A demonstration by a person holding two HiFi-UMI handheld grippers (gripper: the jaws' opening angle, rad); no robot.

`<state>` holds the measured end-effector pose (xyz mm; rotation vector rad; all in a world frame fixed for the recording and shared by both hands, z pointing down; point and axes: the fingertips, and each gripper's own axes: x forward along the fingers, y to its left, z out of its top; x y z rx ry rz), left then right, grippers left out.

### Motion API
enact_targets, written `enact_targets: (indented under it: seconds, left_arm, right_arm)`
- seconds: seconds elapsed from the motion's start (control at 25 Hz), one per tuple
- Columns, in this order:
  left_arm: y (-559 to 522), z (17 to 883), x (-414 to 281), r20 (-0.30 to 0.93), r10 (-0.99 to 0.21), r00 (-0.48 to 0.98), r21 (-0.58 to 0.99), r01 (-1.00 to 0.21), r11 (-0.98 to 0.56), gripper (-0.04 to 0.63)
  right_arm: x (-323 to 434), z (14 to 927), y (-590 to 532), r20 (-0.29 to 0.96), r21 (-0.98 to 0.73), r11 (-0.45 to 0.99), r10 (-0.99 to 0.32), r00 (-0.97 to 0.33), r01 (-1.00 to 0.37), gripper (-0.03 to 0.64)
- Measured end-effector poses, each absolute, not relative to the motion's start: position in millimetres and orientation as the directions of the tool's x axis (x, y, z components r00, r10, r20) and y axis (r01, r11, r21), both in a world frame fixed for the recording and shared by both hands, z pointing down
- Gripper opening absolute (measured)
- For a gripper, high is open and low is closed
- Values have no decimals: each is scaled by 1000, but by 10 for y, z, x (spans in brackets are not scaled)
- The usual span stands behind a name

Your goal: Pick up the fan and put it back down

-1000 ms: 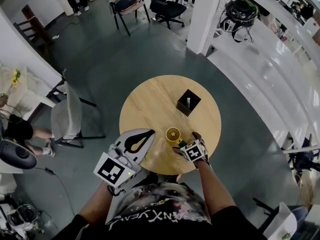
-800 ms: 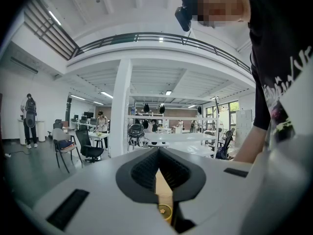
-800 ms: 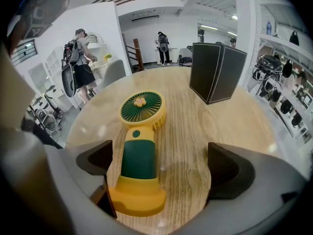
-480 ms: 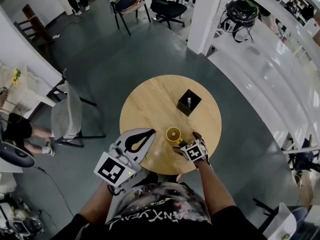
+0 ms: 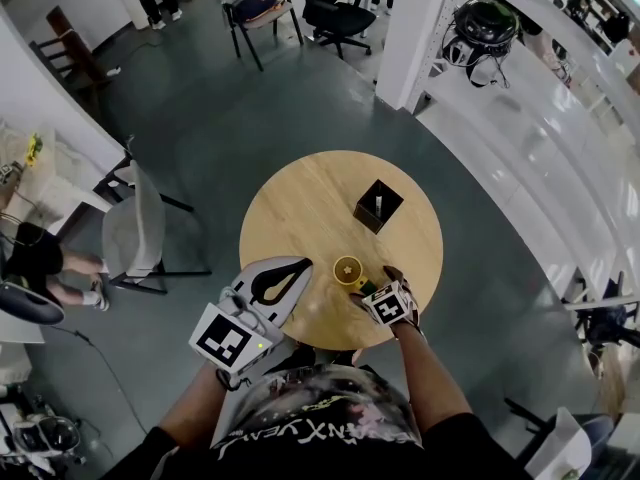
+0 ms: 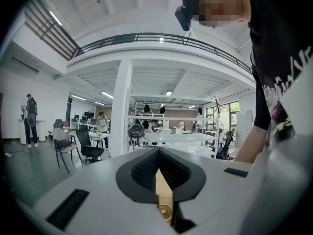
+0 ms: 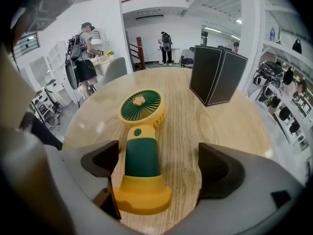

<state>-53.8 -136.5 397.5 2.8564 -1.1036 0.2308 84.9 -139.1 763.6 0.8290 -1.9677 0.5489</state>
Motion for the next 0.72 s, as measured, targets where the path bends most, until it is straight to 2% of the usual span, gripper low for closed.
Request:
enact_targets:
  seconds: [0.12, 0.24, 0.36, 0.44, 0.72]
  left_arm:
    - [-1345, 3993, -522, 163, -656, 737, 20, -667, -744, 17]
    - [-1350, 3942, -464, 146, -652, 744, 30, -662, -749, 17]
    - [-1363, 3943, -447, 143, -651, 745, 33, -661, -750, 17]
    - [-1372, 3944, -440, 141, -651, 746, 33, -661, -750, 17]
    - [-1369, 3960, -417, 139, -647, 749, 33, -657, -753, 17]
  right_arm:
    - [849, 7626, -1380, 864, -43, 685, -339, -371, -727, 492]
    - [829, 7631, -1352, 857, -41, 707, -338, -388, -706, 446]
    - [766, 7594, -1295, 851, -39, 733, -332, -407, -679, 356]
    - [715, 7582, -1244, 849, -31, 756, -325, -417, -653, 262]
    - [640, 7589, -1180, 857, 0, 795, -313, -409, -607, 236]
